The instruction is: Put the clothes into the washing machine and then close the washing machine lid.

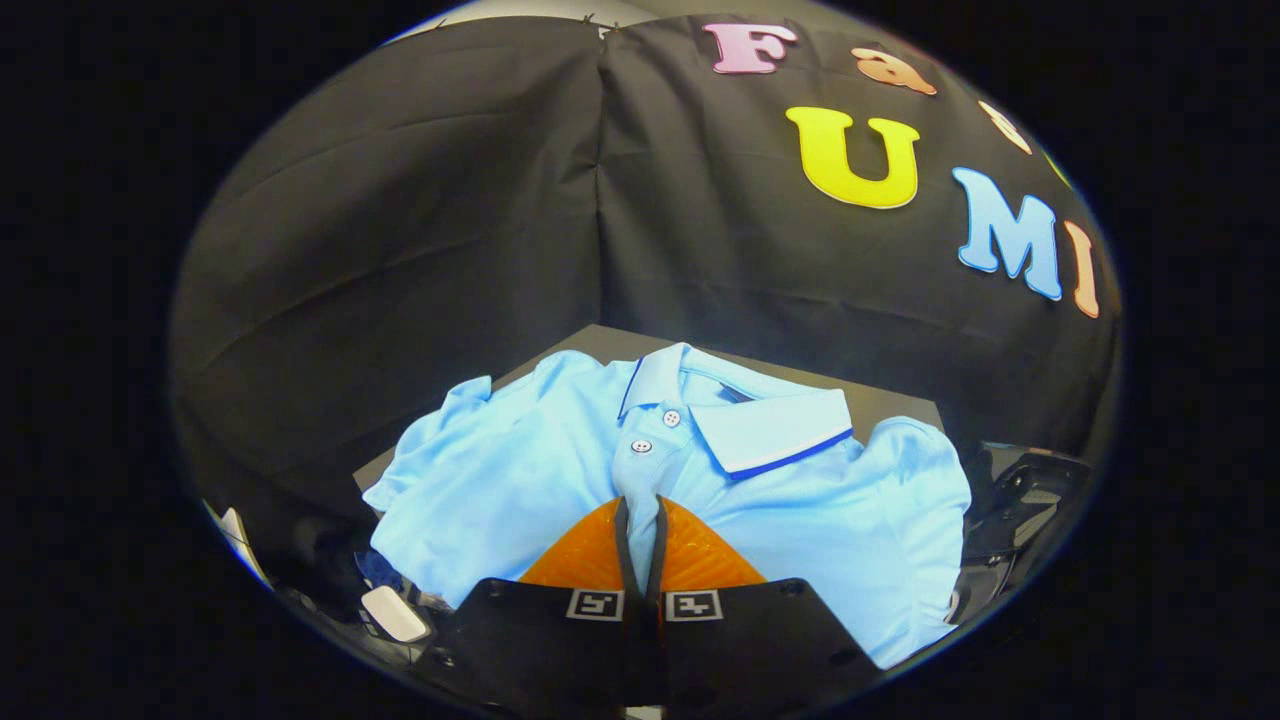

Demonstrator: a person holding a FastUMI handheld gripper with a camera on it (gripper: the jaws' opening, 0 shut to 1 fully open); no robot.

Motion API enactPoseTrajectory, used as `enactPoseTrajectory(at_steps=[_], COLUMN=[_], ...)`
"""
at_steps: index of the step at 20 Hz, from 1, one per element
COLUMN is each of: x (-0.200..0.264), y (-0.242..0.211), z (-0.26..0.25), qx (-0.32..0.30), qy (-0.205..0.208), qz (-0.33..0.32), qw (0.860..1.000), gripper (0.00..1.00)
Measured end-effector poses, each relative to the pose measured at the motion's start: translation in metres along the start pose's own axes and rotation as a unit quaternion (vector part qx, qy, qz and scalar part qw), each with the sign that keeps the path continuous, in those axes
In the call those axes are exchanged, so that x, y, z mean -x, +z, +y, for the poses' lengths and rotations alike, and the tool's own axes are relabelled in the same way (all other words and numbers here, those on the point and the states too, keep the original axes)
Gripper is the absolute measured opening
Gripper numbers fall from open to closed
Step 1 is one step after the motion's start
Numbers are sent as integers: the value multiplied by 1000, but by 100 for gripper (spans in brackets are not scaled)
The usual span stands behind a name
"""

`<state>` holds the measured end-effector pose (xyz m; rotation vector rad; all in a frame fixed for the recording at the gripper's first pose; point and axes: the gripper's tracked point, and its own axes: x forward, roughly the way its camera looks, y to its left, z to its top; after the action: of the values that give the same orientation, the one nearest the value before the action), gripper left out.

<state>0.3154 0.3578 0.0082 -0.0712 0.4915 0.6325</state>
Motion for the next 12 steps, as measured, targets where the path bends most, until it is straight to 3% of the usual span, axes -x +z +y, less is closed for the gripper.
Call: enactPoseTrajectory(at_steps=[4,12], x=[15,68], y=[15,86], z=[1,-11], qx=[-2,-7], qy=[9,19], qz=[-21,-93], qw=[1000,995], gripper=[1,1])
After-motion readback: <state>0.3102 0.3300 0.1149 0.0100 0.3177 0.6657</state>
